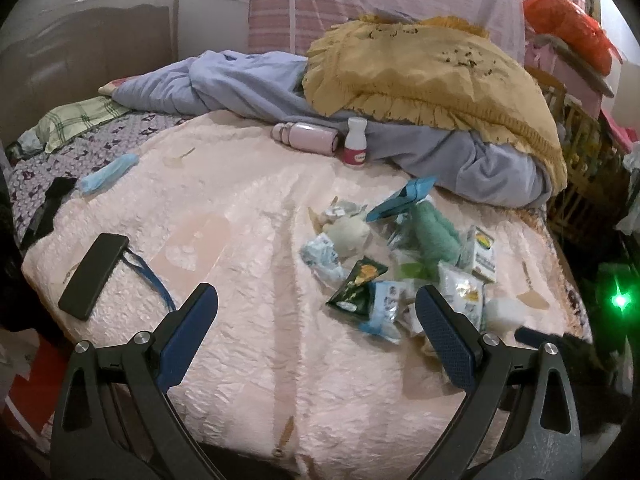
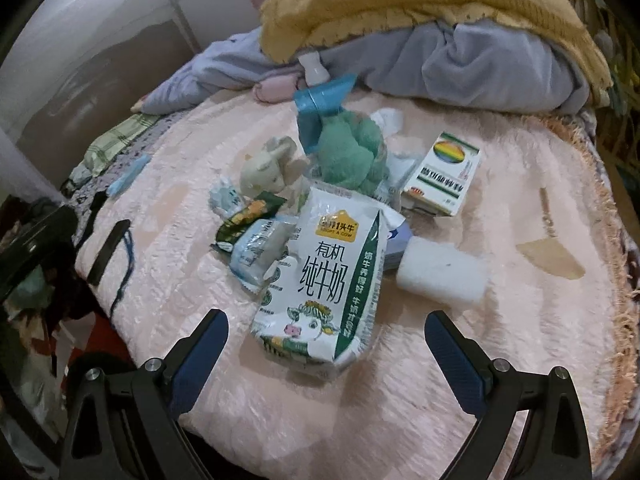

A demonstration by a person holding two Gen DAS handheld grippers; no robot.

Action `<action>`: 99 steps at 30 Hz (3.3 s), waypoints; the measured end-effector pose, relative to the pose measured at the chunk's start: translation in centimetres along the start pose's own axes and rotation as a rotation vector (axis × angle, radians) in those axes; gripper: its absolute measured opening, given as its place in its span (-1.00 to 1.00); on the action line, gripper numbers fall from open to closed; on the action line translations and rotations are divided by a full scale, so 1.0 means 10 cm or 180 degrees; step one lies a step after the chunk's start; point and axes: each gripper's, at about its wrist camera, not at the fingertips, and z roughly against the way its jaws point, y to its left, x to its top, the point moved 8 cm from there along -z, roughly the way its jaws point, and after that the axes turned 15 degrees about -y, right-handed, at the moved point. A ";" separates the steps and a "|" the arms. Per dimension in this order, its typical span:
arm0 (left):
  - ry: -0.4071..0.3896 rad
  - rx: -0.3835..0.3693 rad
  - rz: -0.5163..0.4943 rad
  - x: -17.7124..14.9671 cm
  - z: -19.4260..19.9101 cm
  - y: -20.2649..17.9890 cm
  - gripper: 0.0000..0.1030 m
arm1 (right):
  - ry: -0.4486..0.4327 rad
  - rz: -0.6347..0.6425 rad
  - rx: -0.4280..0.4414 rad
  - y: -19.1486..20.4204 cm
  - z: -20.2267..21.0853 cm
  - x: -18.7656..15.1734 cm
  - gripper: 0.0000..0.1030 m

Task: Collect trash
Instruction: 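Grasp the blue snack packet with the left tool while the right tool grasps the white sponge, then carry both items to the cream bucket and open both tools to drop them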

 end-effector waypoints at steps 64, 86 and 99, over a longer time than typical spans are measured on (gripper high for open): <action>0.0906 -0.1446 -0.0241 -0.26 -0.38 -1.43 -0.62 | -0.0266 0.0043 -0.0267 -1.13 0.77 0.28 -0.41; 0.1291 -0.2948 -0.0829 -0.78 0.54 -4.62 -0.61 | -0.0694 -0.1121 -0.1738 -3.68 3.06 -0.63 -0.41; 0.1568 -0.3157 -0.0750 -1.20 0.59 -5.30 0.04 | -0.0747 -0.1464 -0.1781 -4.02 3.15 -0.95 0.28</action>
